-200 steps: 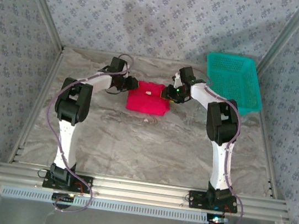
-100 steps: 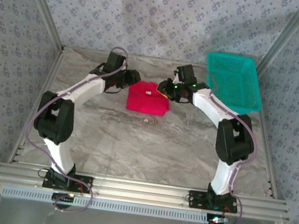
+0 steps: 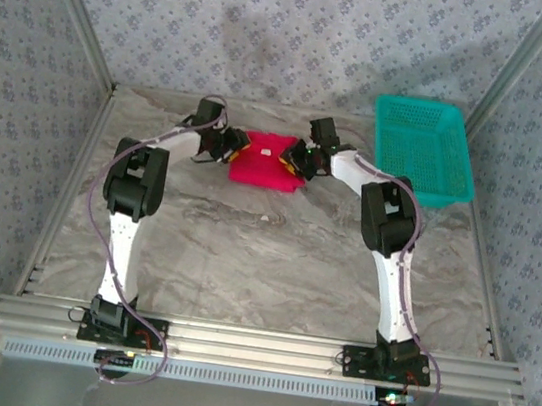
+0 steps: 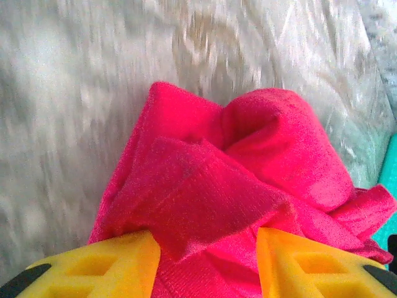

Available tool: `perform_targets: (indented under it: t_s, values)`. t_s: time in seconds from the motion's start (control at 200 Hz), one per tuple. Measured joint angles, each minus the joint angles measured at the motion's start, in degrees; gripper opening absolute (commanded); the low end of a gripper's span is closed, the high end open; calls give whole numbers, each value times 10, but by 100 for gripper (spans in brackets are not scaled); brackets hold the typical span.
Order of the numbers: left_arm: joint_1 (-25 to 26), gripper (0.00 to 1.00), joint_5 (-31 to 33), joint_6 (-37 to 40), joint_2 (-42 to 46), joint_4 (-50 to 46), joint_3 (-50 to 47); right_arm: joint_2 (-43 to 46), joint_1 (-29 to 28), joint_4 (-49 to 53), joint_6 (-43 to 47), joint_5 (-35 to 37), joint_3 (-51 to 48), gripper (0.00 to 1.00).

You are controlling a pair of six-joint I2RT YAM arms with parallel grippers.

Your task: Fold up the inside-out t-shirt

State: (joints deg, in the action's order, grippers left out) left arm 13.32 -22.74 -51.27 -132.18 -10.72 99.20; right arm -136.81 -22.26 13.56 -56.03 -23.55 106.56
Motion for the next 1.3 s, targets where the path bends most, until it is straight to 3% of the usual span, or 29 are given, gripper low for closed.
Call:
perform_targets:
  t_s: [0.145,0.24,0.32,0.4,0.43,0.46,0.535,0.655,0.79,0.949,1.069,1.299]
  values:
    - [-22,48,10,35,-103,-63,183,-120,4,12,10,-7,197,34]
    - [-32,51,11,53,-136,-88,244,-176,10,21,12,-20,292,37]
    - [-37,54,15,65,-137,-110,251,-184,15,35,18,-31,315,45]
    - [-36,60,21,84,-129,-120,246,-176,17,52,38,-35,317,60]
    - [-34,74,31,93,-118,-124,234,-169,18,57,49,-34,311,66]
    - [-32,95,40,101,-103,-130,216,-156,18,63,63,-33,298,72]
    - [-25,100,71,123,-45,-144,153,-97,18,82,104,-26,237,87]
    - [-7,100,154,167,94,-164,43,48,17,96,187,3,110,100]
    - [30,100,270,227,292,-158,-70,283,17,80,267,80,-67,100]
    - [41,100,333,305,477,-96,-215,534,30,1,341,199,-277,100]
    - [24,100,378,370,532,-35,-347,641,53,-65,405,295,-454,100]
    - [12,100,435,461,546,61,-572,717,129,-132,506,407,-730,100]
